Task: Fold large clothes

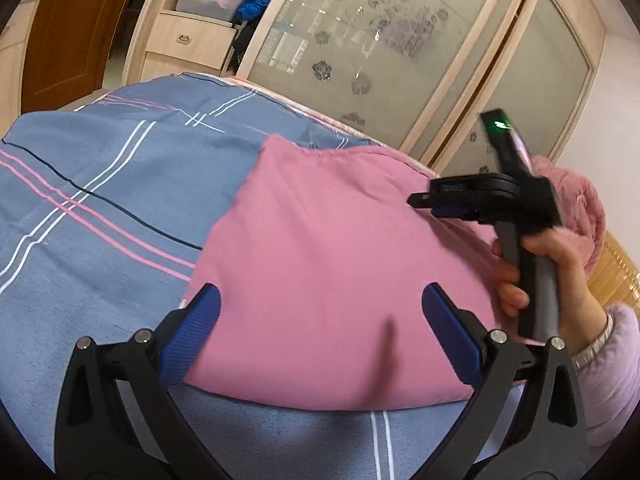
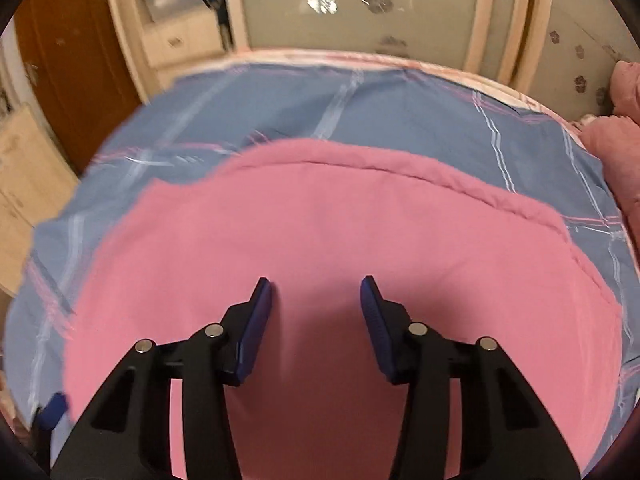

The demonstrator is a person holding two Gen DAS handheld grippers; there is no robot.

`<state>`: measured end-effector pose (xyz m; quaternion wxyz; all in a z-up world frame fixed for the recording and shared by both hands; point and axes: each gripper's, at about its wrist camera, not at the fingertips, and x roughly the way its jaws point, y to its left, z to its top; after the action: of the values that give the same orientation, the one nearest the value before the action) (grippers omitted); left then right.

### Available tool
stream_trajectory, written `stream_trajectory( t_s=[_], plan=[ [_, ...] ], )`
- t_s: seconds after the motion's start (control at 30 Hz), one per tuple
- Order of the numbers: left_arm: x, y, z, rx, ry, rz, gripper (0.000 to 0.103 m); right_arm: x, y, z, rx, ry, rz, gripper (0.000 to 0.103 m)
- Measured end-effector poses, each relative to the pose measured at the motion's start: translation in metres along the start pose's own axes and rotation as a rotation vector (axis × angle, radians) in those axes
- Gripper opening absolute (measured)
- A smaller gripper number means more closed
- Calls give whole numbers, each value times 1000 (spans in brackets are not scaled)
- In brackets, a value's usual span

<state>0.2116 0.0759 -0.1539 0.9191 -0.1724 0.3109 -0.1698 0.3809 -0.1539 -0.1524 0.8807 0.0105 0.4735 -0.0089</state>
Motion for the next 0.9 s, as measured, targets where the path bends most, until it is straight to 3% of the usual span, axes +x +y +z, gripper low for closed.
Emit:
stream_trajectory(
  t_s=[0.13, 0.2, 0.33, 0.43, 0.53, 0.6, 0.7, 0.83, 0.9],
  plan=[
    [5, -6, -6, 46, 13, 37, 101, 36, -1, 19, -12, 0, -63, 58],
    [7, -8, -6, 60, 16, 52, 101, 34, -8, 25, 41, -12, -40, 59],
    [5, -8, -8, 66, 10, 40, 101, -27, -43, 10, 152, -198, 101, 59],
    [1, -11, -9, 70, -3, 18, 101, -65, -83, -15, 212, -242, 81, 59],
    [-3, -17, -10, 88, -5, 7, 101, -88, -151, -52, 334, -274, 16, 59],
    [-2, -22, -12, 104, -2, 2, 101, -80, -185, -66, 389, -227, -30, 59],
    [4, -30, -17, 132, 11, 6, 101, -39, -229, -84, 484, -84, -12, 59],
    [15, -42, -24, 204, 18, 67, 101, -8, -222, -84, 345, -42, -117, 72],
    [20, -45, -26, 229, 22, 94, 101, -11, -216, -82, 310, -33, -143, 72]
  ],
)
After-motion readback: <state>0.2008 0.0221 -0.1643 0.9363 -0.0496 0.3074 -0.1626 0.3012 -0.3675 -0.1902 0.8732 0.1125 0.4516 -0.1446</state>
